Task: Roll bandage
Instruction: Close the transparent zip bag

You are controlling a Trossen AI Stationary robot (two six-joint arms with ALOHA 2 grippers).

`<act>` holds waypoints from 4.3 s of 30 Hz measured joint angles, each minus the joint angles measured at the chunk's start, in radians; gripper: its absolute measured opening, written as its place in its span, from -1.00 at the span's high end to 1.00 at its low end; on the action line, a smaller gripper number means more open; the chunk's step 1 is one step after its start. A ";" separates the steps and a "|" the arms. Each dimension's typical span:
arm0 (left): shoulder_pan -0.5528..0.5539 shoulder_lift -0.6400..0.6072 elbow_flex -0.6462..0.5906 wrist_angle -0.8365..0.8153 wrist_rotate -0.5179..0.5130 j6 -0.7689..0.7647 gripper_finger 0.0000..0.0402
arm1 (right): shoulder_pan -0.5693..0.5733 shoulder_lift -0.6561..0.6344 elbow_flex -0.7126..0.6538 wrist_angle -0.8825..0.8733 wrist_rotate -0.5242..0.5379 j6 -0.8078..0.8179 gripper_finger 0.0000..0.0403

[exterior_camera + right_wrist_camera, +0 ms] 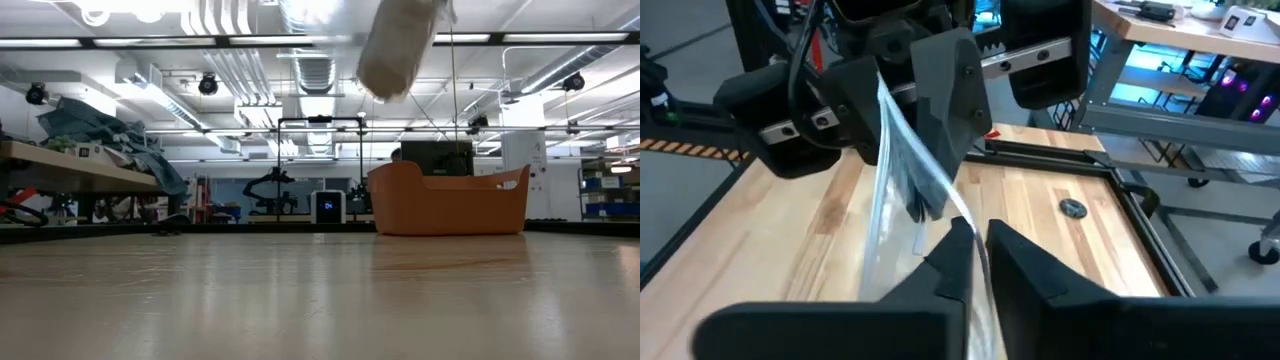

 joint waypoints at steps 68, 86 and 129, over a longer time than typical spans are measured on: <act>-0.047 0.002 0.002 -0.196 -0.059 -0.101 1.00 | 0.002 0.156 -0.004 0.031 -0.165 -0.113 0.67; -0.074 -0.002 0.002 -0.218 -0.062 -0.080 1.00 | 0.000 0.156 -0.004 -0.026 -0.182 -0.103 0.66; -0.178 -0.030 0.003 -0.150 -0.195 -0.030 1.00 | 0.012 -0.171 -0.376 0.225 -0.216 0.033 0.73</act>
